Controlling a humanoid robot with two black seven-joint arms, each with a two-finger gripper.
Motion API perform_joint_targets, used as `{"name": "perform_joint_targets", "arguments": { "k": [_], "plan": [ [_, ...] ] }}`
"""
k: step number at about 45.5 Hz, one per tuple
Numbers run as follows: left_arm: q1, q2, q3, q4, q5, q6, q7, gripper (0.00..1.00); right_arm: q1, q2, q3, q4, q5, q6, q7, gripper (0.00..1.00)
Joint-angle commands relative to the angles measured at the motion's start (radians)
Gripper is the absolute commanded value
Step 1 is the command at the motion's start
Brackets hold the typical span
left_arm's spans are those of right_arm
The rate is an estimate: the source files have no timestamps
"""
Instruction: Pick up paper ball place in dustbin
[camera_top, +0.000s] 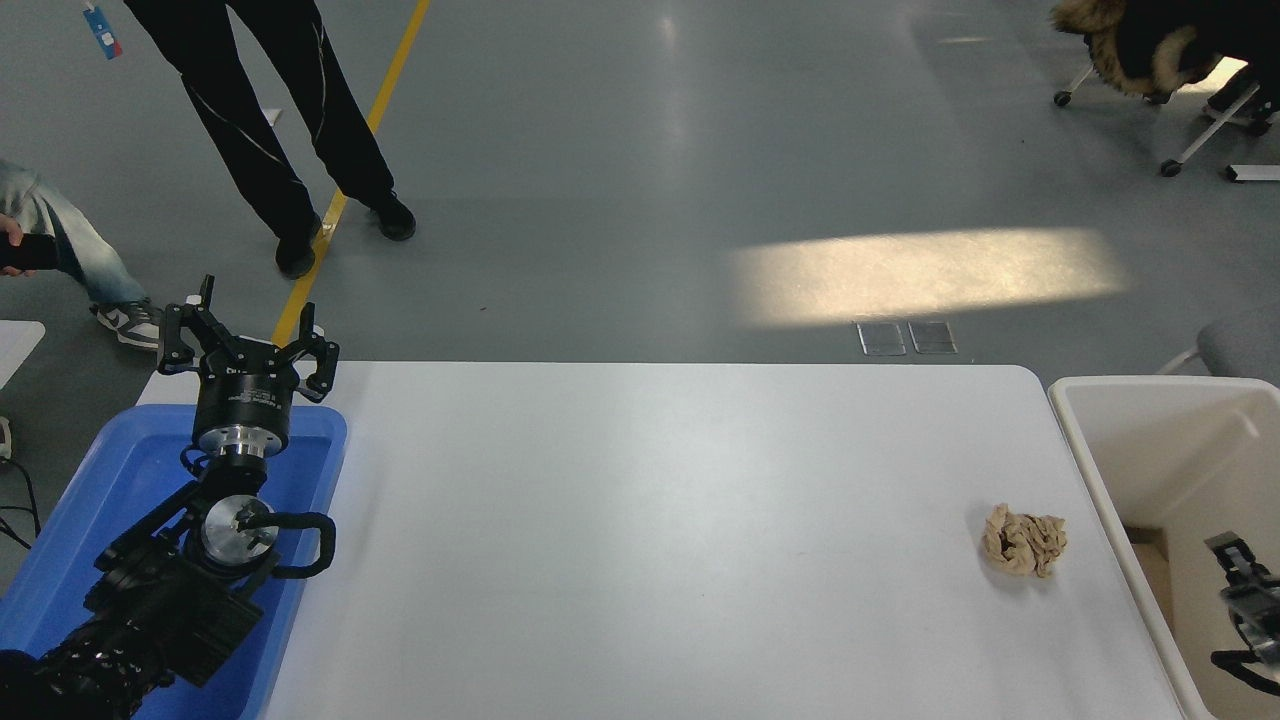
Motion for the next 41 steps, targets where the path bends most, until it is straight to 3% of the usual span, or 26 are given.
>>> {"name": "perform_joint_targets", "arguments": {
  "k": [1, 9, 17, 25, 33, 41],
  "plan": [
    [0.000, 0.000, 0.002, 0.000, 0.001, -0.002, 0.001, 0.99, 0.361, -0.289, -0.038, 0.542, -0.205, 0.006, 0.004, 0.99],
    [0.000, 0.000, 0.002, 0.000, 0.001, -0.002, 0.001, 0.99, 0.731, -0.310, -0.370, 0.789, -0.281, 0.008, 0.006, 0.99],
    [0.000, 0.000, 0.002, 0.000, 0.001, -0.002, 0.001, 0.99, 1.064, -0.166, -0.679, 0.969, -0.274, 0.003, 0.007, 0.99],
    [0.002, 0.000, 0.002, 0.000, 0.001, -0.002, 0.001, 0.99, 1.316, -0.025, -0.786, 1.156, -0.270, 0.021, 0.009, 0.99],
    [0.002, 0.000, 0.000, 0.000, -0.002, -0.002, 0.001, 0.99, 1.592, 0.110, -0.794, 1.295, -0.244, 0.201, 0.049, 0.99],
    [0.003, 0.000, 0.000, 0.000, -0.002, -0.002, 0.000, 0.99, 1.784, 0.193, -0.739, 1.295, -0.159, 0.414, 0.059, 0.99]
  ]
}}
